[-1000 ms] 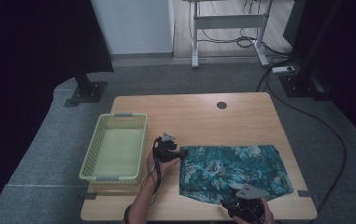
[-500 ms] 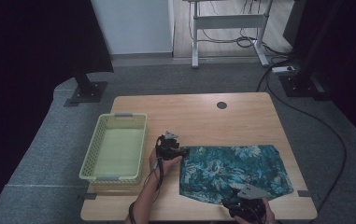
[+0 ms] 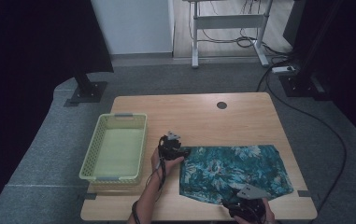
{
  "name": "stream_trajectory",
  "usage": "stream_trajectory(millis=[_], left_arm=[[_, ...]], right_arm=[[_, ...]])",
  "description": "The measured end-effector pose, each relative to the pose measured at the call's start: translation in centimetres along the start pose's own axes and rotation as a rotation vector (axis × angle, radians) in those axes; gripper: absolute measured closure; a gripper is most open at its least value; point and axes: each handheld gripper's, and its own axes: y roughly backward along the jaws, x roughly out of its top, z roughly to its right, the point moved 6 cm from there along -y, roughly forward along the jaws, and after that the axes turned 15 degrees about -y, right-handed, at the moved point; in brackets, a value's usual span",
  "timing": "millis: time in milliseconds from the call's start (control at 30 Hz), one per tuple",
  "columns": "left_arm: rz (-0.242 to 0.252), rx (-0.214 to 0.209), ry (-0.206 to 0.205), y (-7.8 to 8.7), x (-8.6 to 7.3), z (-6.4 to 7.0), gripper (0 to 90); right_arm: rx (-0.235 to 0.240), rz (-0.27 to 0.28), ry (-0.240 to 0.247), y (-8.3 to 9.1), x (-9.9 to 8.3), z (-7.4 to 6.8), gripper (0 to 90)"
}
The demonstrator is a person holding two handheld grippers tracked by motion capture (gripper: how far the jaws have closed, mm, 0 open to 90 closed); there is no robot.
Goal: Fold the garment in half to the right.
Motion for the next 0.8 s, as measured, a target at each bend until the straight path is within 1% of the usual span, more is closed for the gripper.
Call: stream_trajectory(millis=[67,133,167,267,367,500,600,633,667,800], left_arm=[[0.005,-0.005,-0.001,-0.03,0.0,0.08,44.8],[0.012,-0.001,-0.01,-0.11,-0.02,0.2,45.2],[0.015,0.0,-0.012,-0.13,-0.02,0.22,46.9],[0.014,0.023,-0.043,-0.17,-0.08,0.27,52.7],[0.007,0.023,-0.059,-0.12,-0.12,0.39,60.2],[0.011,0.01,-0.056,-0.09,-0.17,0.55,68.8],[0.006,0.004,-0.068,-0.08,-0.19,0.61,73.1],[0.006,0.004,-0.068,-0.08,-0.19,0.61,76.0],[0.005,0.003,-0.067,-0.07,-0.21,0.63,76.0],[0.007,-0.016,-0.051,0.03,-0.31,0.73,81.9]], right_arm=[[-0.001,0.0,0.001,0.01,-0.01,-0.01,37.3],[-0.001,0.001,0.001,0.02,-0.01,-0.01,37.3],[-0.001,0.001,0.0,0.03,-0.01,0.01,37.3],[-0.002,0.001,-0.001,0.03,0.0,0.03,37.3],[-0.002,0.001,0.001,0.01,0.0,0.01,37.3],[-0.002,0.0,0.002,0.0,-0.02,-0.04,37.3],[-0.002,-0.001,0.003,-0.01,-0.06,-0.06,37.3],[-0.002,-0.001,0.003,-0.01,-0.06,-0.06,37.3],[-0.001,0.0,0.004,-0.03,-0.07,-0.07,37.3],[-0.002,0.0,0.005,-0.06,-0.07,-0.06,37.3]])
